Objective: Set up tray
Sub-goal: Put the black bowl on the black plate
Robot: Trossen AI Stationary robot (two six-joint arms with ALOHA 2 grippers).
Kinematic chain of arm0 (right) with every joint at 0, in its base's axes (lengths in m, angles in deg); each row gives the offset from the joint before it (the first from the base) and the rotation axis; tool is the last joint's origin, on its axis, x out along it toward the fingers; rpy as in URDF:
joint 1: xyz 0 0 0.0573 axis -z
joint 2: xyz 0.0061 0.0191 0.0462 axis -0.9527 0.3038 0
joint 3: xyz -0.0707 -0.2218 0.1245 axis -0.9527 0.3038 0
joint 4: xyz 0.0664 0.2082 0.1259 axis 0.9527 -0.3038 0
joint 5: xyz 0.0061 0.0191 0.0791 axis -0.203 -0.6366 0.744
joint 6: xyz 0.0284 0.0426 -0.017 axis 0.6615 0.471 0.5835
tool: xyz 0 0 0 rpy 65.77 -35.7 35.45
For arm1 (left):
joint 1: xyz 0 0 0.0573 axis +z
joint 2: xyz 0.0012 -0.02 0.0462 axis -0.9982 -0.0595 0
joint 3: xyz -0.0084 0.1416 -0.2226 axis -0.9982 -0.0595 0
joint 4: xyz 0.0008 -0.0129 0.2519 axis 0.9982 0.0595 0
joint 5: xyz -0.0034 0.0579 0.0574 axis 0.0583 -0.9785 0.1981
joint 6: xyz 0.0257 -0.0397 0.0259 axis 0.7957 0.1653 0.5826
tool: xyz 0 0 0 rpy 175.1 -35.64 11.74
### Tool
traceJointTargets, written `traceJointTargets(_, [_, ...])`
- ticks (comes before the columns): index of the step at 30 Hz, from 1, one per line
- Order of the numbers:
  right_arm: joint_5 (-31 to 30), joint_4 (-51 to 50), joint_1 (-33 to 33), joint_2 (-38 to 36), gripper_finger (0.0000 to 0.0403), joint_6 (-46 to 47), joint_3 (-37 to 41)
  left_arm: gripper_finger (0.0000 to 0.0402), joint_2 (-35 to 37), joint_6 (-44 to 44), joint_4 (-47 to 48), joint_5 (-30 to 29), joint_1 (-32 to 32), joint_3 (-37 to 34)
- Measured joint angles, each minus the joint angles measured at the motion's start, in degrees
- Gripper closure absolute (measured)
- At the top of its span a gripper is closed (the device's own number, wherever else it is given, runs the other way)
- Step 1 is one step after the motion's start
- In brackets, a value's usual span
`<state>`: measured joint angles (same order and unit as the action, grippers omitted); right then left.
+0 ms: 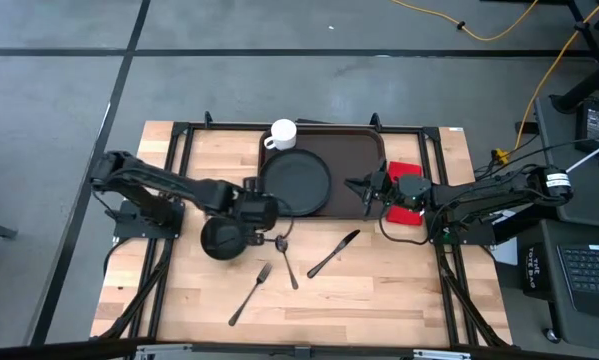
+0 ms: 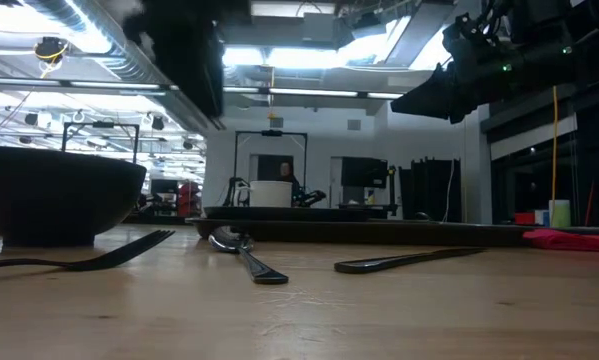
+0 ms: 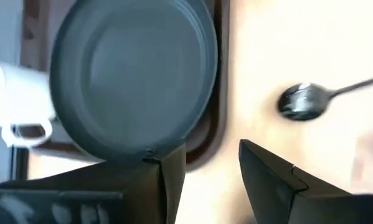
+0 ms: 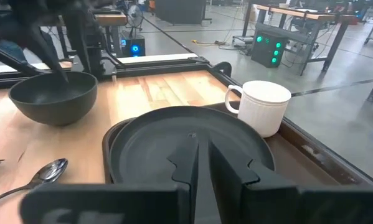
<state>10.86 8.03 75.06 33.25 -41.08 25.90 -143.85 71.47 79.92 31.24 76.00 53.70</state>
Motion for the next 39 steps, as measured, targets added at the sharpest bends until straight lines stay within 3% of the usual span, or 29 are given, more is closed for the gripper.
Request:
traceJointTargets(5, [0.0, 0.3, 0.0, 0.0, 0.0360, 0.0, 0.0, 0.0260, 4.6, -11.7, 4.7, -0.1, -4.0, 0.0])
traceJointTargets(12, [0.0, 0.3, 0.0, 0.0, 0.0360, 0.1, 0.0, 0.0260, 5.8, -19.9, 13.1, -2.1, -8.4, 0.0])
traceJointTargets(17, [0.0, 0.3, 0.0, 0.0, 0.0360, 0.1, 0.0, 0.0260, 5.8, -26.2, 17.1, 0.3, -8.8, -2.4])
traceJointTargets(24, [0.0, 0.3, 0.0, 0.0, 0.0360, 0.1, 0.0, 0.0261, 5.8, -30.5, 13.1, 8.3, -10.0, -6.2])
traceJointTargets(29, [0.0, 0.3, 0.0, 0.0, 0.0360, 0.1, 0.0, 0.0261, 5.8, -31.5, 9.1, 7.6, -13.0, -6.2])
traceJointTargets(39, [0.0, 0.3, 0.0, 0.0, 0.0360, 0.1, 0.0, 0.0261, 5.0, -43.6, 6.2, 6.8, -18.8, -6.2])
